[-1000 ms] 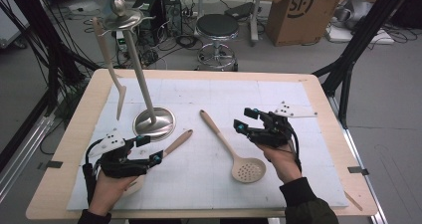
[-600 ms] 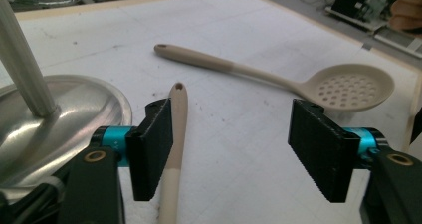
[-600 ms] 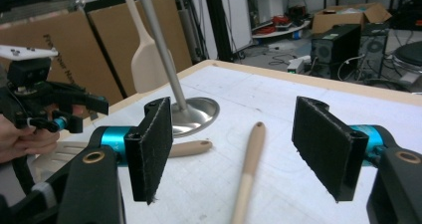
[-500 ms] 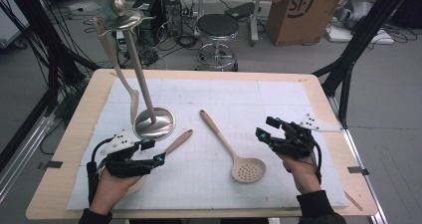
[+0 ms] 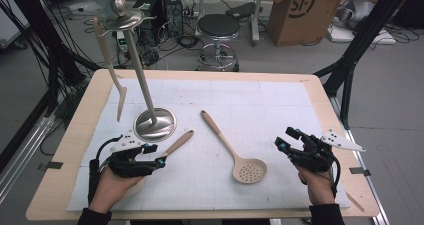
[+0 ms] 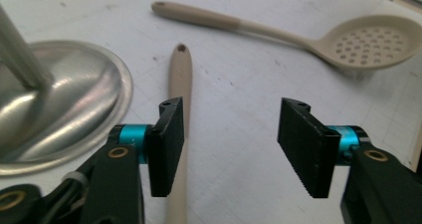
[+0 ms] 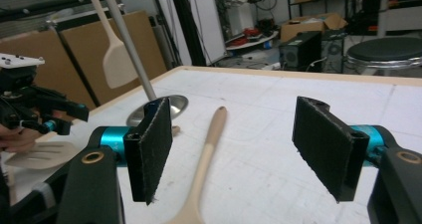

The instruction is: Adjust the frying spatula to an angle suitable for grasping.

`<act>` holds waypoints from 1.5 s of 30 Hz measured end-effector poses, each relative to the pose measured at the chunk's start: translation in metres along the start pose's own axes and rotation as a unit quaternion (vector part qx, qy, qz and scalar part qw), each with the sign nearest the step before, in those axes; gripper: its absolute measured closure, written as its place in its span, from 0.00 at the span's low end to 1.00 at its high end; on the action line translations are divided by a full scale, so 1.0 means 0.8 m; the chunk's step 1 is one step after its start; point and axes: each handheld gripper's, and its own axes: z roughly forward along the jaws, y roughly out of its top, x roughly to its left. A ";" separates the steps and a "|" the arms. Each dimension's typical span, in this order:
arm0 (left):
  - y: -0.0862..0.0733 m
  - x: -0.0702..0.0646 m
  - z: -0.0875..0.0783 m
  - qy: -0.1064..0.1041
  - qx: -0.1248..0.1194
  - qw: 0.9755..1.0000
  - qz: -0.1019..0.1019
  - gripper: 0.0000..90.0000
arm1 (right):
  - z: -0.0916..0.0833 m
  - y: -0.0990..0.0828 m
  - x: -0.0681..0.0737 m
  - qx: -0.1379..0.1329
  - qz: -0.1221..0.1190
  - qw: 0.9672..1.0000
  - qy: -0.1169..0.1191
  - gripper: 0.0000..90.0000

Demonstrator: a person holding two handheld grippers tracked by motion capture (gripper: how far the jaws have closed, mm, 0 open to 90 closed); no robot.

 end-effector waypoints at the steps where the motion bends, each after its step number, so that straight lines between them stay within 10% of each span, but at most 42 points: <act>1: 0.000 0.001 0.003 -0.003 0.016 1.000 0.001 0.55 | -0.001 -0.001 0.000 0.000 -0.001 1.000 -0.001 0.35; 14: 0.002 0.004 0.040 0.025 0.132 0.991 0.022 0.92 | -0.014 -0.005 -0.006 -0.016 0.001 1.000 -0.010 0.35; 30: 0.005 0.019 0.058 0.024 0.154 0.984 -0.087 0.97 | -0.014 -0.009 -0.002 -0.010 -0.004 1.000 -0.010 0.35; 45: 0.001 0.019 0.068 0.071 0.156 0.983 -0.071 0.99 | -0.010 -0.010 0.003 -0.008 -0.005 1.000 -0.008 0.35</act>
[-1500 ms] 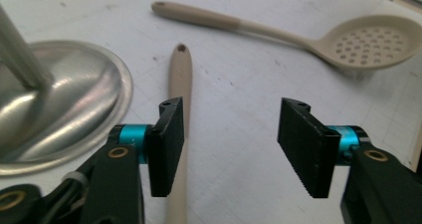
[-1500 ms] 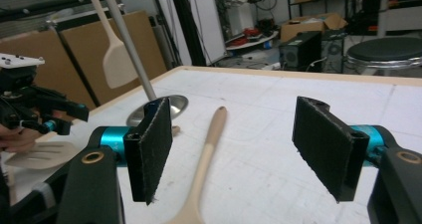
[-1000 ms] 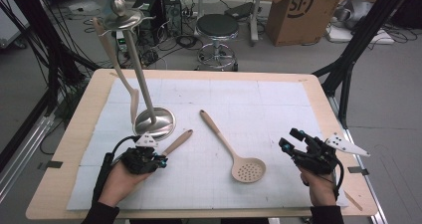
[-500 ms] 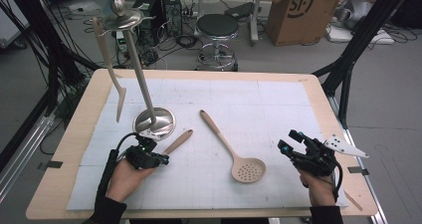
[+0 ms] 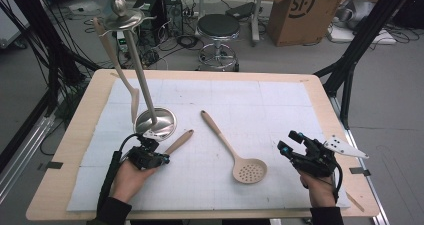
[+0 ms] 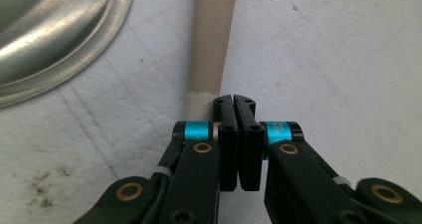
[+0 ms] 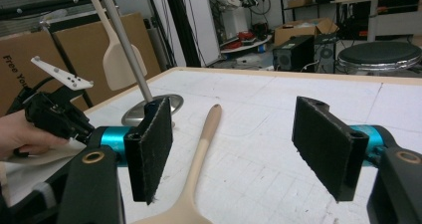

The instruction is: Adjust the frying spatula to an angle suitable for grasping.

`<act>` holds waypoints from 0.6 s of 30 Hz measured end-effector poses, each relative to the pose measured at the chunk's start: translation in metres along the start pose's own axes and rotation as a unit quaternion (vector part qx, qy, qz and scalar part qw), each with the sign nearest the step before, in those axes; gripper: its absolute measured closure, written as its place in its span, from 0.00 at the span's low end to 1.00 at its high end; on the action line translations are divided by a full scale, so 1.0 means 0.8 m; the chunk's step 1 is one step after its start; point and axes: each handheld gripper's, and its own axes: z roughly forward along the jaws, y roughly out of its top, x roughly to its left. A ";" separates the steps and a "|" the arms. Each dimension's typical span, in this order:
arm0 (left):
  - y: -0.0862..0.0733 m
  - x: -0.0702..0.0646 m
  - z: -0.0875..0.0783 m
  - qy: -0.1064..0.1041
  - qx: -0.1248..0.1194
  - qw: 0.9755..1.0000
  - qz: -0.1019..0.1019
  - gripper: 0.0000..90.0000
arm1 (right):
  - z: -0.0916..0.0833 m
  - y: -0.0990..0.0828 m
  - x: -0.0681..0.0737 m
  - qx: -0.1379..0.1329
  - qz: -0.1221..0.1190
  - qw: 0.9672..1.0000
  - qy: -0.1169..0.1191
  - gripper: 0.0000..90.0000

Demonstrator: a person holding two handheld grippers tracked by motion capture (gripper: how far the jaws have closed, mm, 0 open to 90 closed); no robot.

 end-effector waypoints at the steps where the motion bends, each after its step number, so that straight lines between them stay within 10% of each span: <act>1: 0.000 0.000 0.000 0.008 -0.004 1.000 -0.003 0.99 | 0.000 0.000 0.000 0.001 0.000 1.000 0.000 0.35; 18: -0.004 0.005 -0.022 -0.007 -0.037 0.999 -0.010 0.66 | 0.001 -0.001 0.003 0.000 -0.002 1.000 0.004 0.36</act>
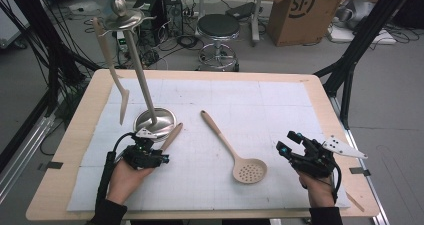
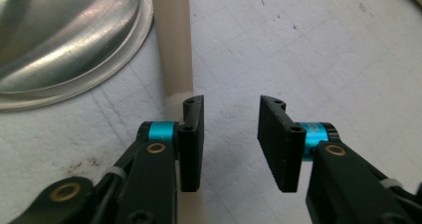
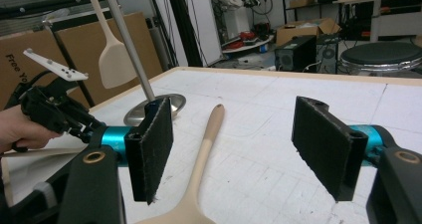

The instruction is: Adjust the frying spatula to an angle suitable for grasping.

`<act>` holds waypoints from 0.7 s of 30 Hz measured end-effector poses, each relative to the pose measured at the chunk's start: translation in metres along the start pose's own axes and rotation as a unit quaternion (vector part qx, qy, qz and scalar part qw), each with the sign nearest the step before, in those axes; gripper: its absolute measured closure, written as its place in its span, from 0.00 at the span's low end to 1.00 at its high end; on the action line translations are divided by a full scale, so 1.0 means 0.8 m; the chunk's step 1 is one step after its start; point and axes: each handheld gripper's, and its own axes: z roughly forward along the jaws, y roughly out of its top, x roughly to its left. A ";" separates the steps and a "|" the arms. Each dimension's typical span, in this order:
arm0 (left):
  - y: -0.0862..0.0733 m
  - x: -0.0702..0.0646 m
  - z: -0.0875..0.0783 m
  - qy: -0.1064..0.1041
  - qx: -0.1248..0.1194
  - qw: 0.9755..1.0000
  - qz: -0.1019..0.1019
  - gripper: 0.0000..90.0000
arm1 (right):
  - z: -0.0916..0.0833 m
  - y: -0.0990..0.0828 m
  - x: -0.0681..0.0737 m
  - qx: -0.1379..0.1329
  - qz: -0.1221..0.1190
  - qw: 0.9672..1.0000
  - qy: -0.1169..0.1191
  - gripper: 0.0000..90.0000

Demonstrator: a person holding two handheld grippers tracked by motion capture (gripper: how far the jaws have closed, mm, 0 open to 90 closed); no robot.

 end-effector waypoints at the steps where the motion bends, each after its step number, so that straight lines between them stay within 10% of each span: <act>1: -0.001 0.000 -0.003 -0.002 -0.005 1.000 -0.004 0.64 | 0.000 0.000 0.000 0.000 0.000 1.000 0.000 0.36; 8: -0.007 0.011 -0.024 -0.003 -0.022 1.000 -0.014 0.62 | 0.001 0.000 0.002 0.001 0.000 1.000 0.001 0.36; 21: -0.018 0.030 -0.017 0.006 0.030 0.999 -0.022 0.59 | 0.001 0.001 0.005 -0.008 0.006 1.000 0.001 0.36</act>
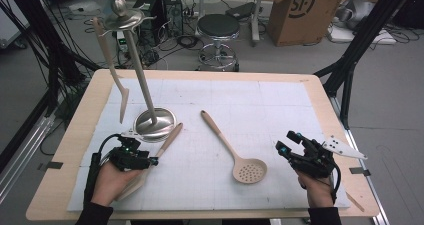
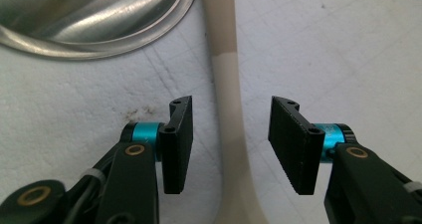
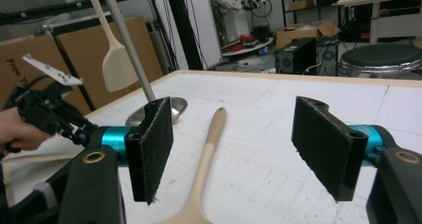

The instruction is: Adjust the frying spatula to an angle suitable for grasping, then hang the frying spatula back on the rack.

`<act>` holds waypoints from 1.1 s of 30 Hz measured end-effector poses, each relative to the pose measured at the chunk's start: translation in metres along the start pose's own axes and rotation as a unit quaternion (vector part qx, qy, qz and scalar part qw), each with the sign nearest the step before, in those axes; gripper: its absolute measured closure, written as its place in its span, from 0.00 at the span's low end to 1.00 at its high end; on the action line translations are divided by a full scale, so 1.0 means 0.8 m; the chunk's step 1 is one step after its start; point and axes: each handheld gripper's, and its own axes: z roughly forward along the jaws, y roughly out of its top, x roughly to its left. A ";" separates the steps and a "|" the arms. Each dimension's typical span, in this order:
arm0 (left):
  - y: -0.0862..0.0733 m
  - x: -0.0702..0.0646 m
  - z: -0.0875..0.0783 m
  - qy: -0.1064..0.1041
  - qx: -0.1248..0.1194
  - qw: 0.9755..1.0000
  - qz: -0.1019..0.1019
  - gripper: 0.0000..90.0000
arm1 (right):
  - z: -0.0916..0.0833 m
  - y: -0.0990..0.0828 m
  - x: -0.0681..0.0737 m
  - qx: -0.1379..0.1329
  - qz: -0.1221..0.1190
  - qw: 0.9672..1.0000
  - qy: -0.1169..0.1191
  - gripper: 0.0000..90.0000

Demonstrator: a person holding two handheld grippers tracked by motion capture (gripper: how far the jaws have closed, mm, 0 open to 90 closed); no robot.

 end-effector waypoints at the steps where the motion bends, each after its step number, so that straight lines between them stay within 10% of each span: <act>1: 0.000 0.001 0.000 0.001 0.002 1.000 0.000 0.59 | 0.000 0.000 0.001 0.002 -0.002 1.000 0.000 0.36; 33: -0.004 -0.017 0.006 -0.001 0.038 0.999 0.031 0.70 | 0.008 -0.003 0.002 0.007 -0.003 1.000 0.000 0.36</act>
